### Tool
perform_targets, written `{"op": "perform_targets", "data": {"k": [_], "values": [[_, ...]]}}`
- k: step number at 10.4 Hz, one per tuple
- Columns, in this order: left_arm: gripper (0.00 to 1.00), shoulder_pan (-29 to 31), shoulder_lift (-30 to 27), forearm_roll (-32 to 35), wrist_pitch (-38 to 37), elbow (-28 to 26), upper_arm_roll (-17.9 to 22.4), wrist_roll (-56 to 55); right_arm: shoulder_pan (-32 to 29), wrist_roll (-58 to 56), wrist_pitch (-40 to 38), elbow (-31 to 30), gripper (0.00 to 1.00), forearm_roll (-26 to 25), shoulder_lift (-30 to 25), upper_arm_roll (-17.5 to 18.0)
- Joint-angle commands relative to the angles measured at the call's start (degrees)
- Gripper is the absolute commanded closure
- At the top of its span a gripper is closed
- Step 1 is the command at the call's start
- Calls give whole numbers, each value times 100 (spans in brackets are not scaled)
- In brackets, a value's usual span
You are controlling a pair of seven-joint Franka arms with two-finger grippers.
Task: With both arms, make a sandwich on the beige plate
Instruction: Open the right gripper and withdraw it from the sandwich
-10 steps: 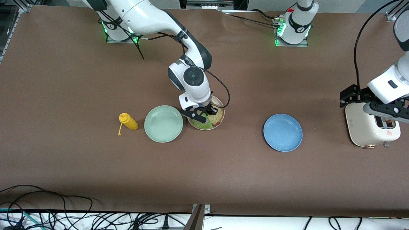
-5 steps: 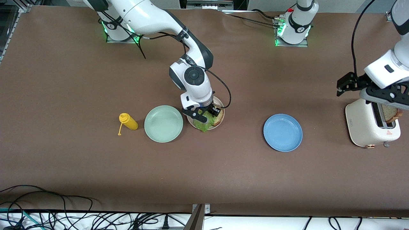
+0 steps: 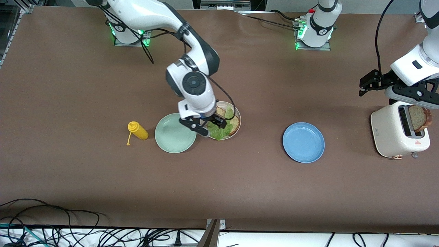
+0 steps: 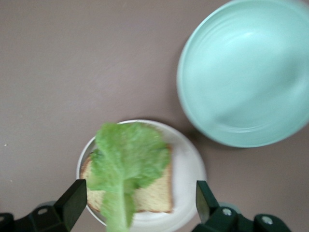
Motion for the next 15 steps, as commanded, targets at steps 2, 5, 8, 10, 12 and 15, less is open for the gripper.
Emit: {"op": "perform_targets", "data": {"k": [2,5,8,10,12,15], "values": [[0,-117,31,-97,3,-23,45,-370,-628,-1192,-1024,-188,0,137,-647,17],[0,-47,127,-79,-119,-14,63,-504,-1428,-2624,-1842,-206,0,137,-1131,8],[0,32,250,-79,-234,73,89,-495,-2123,-4091,-2431,-223,0,137,-1491,-1],[0,33,260,-88,-365,126,80,-504,-2361,-4796,-2600,-249,0,137,-1641,-10],[0,-11,242,-88,-593,144,54,-504,-2388,-5692,-2478,-468,0,120,-1747,-115],[0,-12,259,-97,-718,283,63,-504,-3106,-7237,-1332,-1912,0,111,-2499,138]]}}
